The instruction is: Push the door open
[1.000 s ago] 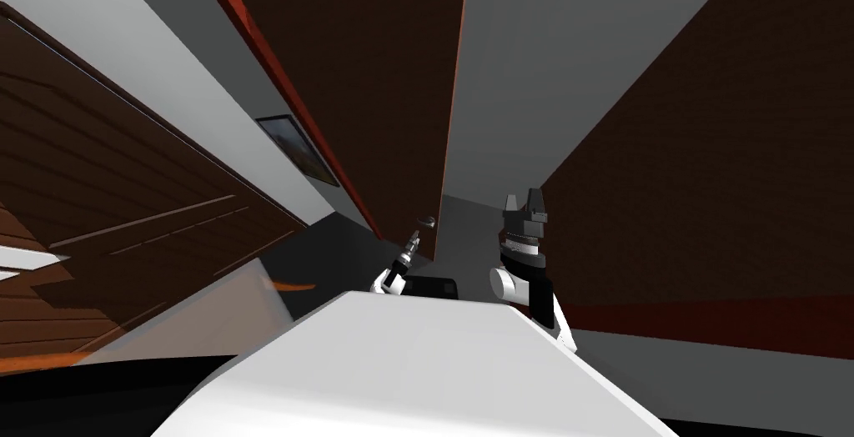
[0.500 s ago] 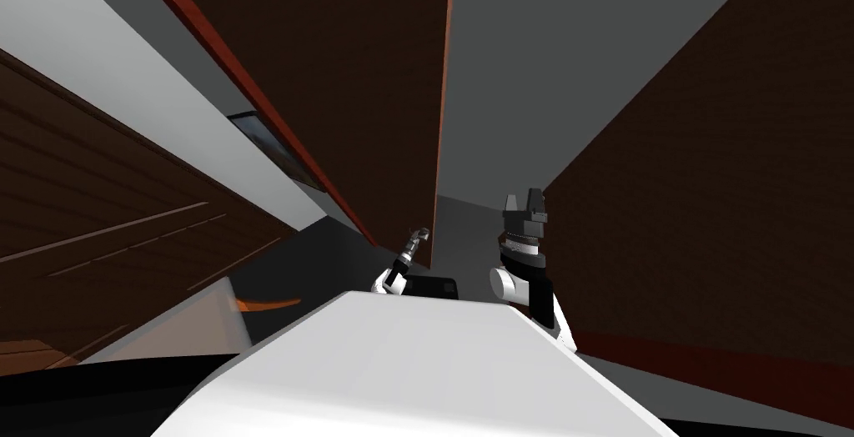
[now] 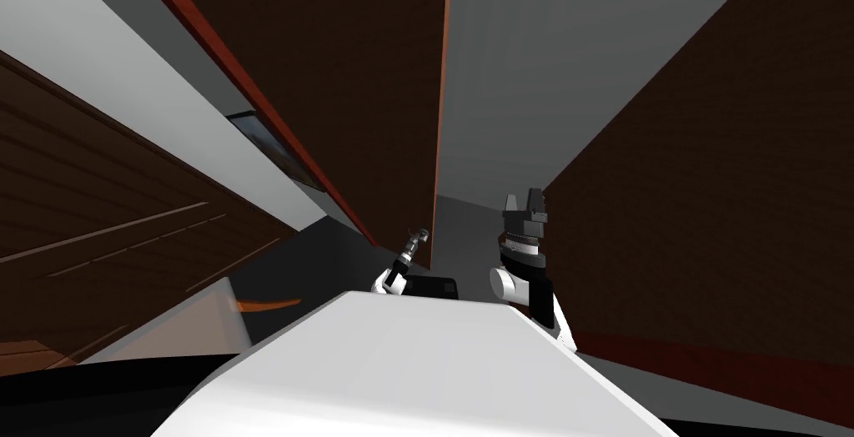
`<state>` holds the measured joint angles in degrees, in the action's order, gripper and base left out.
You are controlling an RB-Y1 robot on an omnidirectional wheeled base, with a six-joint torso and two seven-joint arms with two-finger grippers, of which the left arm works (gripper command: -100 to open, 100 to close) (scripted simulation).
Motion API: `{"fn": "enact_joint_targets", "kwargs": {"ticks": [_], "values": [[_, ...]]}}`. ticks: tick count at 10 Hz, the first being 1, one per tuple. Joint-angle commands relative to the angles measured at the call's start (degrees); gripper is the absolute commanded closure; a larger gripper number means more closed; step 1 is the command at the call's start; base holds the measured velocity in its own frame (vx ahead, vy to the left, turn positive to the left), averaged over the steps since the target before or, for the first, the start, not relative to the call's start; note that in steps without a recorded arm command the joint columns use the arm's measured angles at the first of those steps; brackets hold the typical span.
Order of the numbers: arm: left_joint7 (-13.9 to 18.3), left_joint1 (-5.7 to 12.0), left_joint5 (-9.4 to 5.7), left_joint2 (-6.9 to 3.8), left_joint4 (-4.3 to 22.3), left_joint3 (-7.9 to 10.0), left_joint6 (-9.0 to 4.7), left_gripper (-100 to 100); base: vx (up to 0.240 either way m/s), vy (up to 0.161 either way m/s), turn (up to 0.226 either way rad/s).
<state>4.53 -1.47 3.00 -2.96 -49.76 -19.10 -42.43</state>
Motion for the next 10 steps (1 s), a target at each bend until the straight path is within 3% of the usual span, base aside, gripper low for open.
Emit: {"fn": "enact_joint_targets", "kwargs": {"ticks": [1, 5, 10], "values": [[0.04, 0.05, -0.02, 0.04, -0.11, 0.00, -0.14, 100, -0.008, 0.002, 0.002], [-0.53, 0.22, -0.59, -0.61, 0.41, 1.59, 0.01, 100, 0.085, -0.048, 0.025], [-1.55, 0.76, -1.72, -1.24, 1.08, 4.63, -0.05, 100, 0.154, -0.098, 0.050]]}}
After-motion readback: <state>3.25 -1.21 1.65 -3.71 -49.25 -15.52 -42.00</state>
